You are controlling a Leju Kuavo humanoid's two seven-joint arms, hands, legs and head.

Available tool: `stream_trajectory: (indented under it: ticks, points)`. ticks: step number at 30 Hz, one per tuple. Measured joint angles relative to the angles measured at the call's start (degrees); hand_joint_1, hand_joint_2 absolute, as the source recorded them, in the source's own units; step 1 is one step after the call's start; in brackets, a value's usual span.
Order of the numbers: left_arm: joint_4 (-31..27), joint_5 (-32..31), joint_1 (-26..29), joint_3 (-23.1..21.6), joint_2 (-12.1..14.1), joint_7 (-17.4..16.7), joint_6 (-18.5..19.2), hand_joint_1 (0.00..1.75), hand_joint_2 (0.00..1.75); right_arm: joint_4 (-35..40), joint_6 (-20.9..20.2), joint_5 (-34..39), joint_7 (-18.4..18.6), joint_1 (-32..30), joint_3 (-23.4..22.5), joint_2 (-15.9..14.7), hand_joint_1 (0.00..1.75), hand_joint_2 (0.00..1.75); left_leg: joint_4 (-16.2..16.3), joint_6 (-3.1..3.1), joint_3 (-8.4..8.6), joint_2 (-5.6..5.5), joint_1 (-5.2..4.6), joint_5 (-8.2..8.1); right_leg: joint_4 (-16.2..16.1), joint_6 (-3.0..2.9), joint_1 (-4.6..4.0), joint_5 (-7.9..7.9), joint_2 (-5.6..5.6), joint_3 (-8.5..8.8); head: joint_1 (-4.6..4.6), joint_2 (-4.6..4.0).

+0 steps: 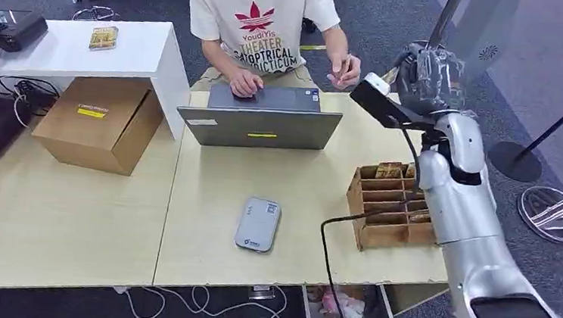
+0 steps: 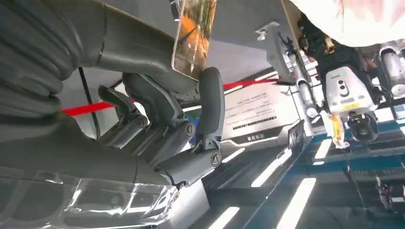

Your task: Pass the card to the sensor for recognition and then transmit it.

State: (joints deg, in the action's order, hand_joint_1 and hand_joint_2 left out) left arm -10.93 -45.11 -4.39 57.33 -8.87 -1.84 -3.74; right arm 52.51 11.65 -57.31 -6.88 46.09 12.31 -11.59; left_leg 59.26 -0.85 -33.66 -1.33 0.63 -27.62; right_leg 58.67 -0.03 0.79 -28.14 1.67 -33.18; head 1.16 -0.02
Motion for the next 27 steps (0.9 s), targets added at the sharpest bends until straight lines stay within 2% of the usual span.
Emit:
stream_trajectory:
  ticks: [9, 15, 27]
  points:
    - [0.0, -0.7, 0.0, 0.0, 0.0, -0.5, 0.0, 0.00, 0.00, -10.9, 1.5, 0.2, 0.2, 6.0, -0.5, 3.2, 1.75, 1.75, 0.0, 0.00, 0.00, -0.01, 0.00, 0.00, 0.0, 0.00, 0.00, 0.00, 0.00, -0.01, 0.02, 0.00]
    - [0.0, -1.1, 0.0, 0.0, 0.0, -0.5, 0.1, 0.00, 0.00, -16.5, 3.8, -0.1, 0.3, 8.2, -1.4, 4.2, 1.75, 1.75, 0.0, 0.00, 0.00, -0.01, 0.00, 0.00, 0.0, 0.00, 0.00, 0.00, -0.01, 0.00, 0.02, 0.00]
    - [0.0, -1.2, 0.0, 0.0, 0.0, -0.7, -0.4, 0.00, 0.00, -20.5, 4.1, -1.1, 0.1, 9.3, -2.5, 5.2, 1.75, 1.75, 0.0, 0.00, 0.00, -0.01, 0.00, 0.00, 0.0, 0.00, 0.00, 0.00, -0.01, 0.00, 0.02, 0.00]
